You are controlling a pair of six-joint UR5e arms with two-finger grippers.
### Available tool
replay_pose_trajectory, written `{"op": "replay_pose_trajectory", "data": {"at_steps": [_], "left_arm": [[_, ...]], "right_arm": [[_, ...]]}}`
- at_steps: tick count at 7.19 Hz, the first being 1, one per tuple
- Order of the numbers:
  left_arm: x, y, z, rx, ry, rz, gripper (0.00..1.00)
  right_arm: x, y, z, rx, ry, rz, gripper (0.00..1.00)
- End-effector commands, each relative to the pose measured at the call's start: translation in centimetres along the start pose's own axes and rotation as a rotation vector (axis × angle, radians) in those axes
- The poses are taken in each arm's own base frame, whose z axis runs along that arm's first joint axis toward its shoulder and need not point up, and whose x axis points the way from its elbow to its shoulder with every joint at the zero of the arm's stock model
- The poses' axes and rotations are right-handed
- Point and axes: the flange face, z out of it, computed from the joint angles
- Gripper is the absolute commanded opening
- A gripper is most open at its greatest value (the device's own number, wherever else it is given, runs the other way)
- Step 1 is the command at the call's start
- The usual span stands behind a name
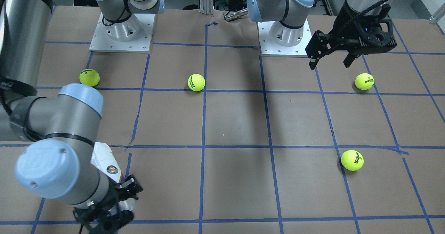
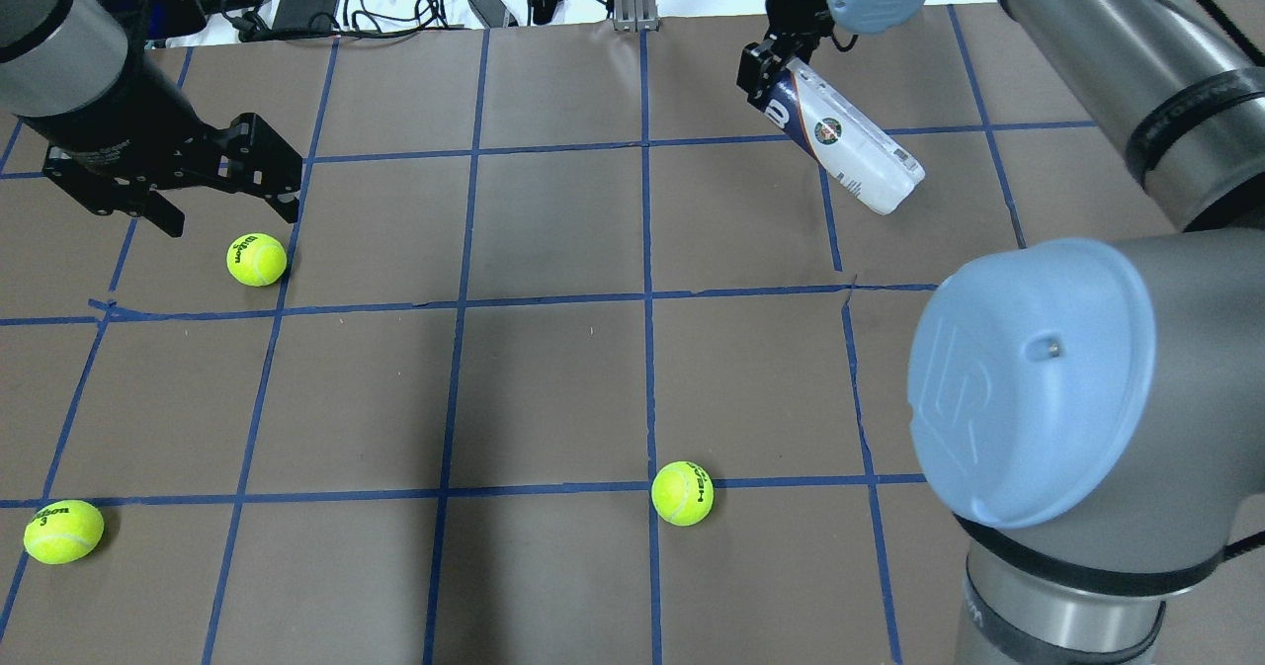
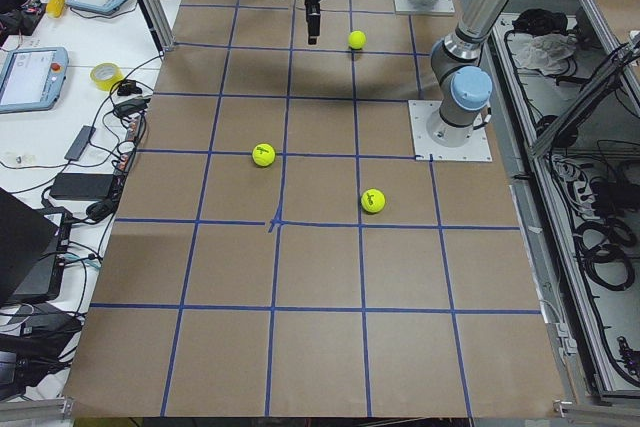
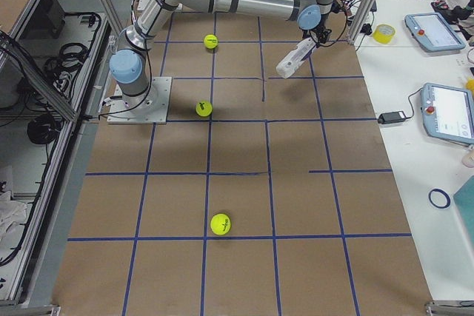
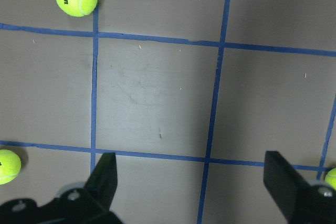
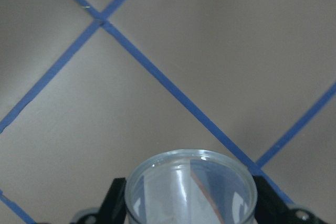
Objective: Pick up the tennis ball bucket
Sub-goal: 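Carry the can with the right gripper toward the left arm's side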
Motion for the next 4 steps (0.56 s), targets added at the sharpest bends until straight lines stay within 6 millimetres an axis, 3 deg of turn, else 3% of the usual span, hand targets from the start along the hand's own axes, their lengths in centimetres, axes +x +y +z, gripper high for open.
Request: {"op": "replay_pose_trajectory", "data": {"at_steps": [1,2,3,4], "left_arm": [[0.0,0.0,0.0,0.000,-0.002,0.000,1.00],[0.0,0.0,0.0,0.000,-0.002,0.000,1.00],[0.0,0.0,0.0,0.000,-0.002,0.000,1.00],[0.0,0.0,0.0,0.000,-0.002,0.000,1.00]], "right_arm": [[-12.0,-7.6,1.2,0.045,0.022,-0.362,0.30],[-18.1,-10.3,0.7,0.071,0.051,-0.467,0.30],[-20.7,-11.4,1.8,0.087,0.050,-0.599,0.30],[-21.9,-11.2,4.3,0.063,0.027,-0.654,0.32]]}}
